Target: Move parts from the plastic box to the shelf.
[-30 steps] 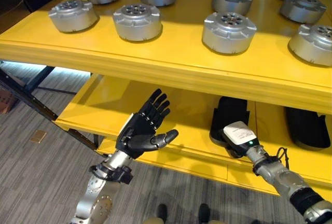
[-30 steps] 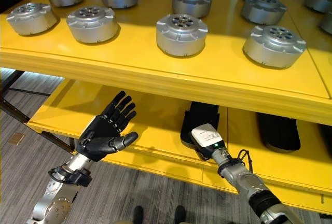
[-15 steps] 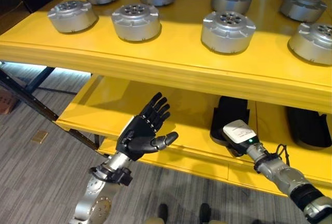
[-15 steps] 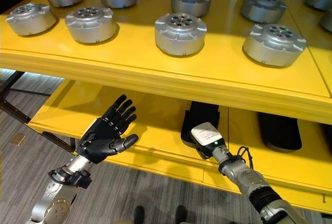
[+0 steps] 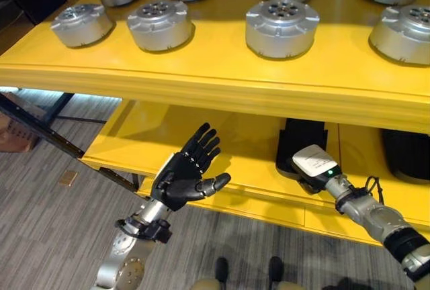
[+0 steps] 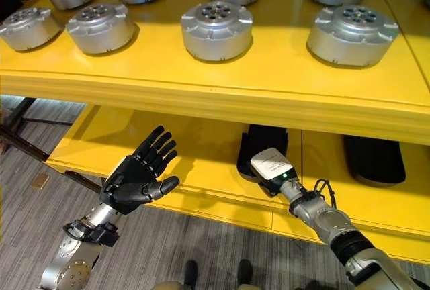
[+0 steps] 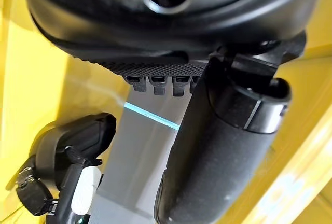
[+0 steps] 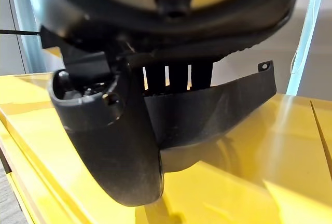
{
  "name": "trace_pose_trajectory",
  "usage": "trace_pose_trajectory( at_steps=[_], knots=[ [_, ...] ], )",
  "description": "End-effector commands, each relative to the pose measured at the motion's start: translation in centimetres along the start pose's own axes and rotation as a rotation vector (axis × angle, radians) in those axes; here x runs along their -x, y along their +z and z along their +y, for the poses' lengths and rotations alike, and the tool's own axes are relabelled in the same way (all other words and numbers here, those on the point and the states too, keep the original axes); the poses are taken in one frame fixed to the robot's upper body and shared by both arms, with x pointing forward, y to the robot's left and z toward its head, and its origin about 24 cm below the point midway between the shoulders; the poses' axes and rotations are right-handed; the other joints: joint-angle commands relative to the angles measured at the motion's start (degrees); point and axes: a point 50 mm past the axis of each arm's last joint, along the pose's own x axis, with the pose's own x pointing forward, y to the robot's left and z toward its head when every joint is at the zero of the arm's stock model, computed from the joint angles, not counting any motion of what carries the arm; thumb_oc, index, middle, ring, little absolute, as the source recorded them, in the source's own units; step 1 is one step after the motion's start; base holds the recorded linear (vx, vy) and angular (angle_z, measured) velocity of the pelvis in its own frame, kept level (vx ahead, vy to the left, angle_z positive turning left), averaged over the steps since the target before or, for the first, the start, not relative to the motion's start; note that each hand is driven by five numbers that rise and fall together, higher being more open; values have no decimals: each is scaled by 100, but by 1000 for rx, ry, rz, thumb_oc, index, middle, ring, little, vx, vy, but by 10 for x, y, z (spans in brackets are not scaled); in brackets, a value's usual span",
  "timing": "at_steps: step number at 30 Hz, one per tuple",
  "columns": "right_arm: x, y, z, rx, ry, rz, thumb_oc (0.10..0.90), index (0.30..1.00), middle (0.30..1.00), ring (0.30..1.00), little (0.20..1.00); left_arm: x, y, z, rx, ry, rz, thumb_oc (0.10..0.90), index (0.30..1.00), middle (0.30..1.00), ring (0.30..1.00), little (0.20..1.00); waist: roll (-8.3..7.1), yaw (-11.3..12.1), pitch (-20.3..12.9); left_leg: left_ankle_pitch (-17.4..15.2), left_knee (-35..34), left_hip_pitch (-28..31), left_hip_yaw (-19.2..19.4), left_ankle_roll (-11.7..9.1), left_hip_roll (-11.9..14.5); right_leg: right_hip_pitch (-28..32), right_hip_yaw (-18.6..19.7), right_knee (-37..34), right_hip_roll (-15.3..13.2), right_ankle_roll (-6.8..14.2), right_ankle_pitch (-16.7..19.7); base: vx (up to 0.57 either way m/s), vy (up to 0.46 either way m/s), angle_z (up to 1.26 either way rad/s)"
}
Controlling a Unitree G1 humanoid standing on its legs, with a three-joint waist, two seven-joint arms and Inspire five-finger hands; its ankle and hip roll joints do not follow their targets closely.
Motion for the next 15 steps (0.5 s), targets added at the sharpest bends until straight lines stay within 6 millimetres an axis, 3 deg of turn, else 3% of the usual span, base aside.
trace_pose_trajectory(
  at_steps=[1, 15],
  knots=[
    [-19, -31, -33, 131, -73, 66, 400, 300, 300, 300, 300, -16, 39, -21, -21, -155, -235, 900, 1000, 1000, 1000, 1000, -121, 192, 49, 132, 367, -128, 84, -311, 508, -200, -80, 984, -482, 137, -535, 21, -29, 5],
    [-30, -53, -70, 226, -162, 82, 400, 300, 300, 300, 300, -20, 41, -25, -22, -187, -254, 900, 1000, 1000, 1000, 1000, 66, 198, 274, 246, 456, -385, 21, -368, 524, -534, -73, 1217, -461, 83, -610, -10, -13, 0]
  ],
)
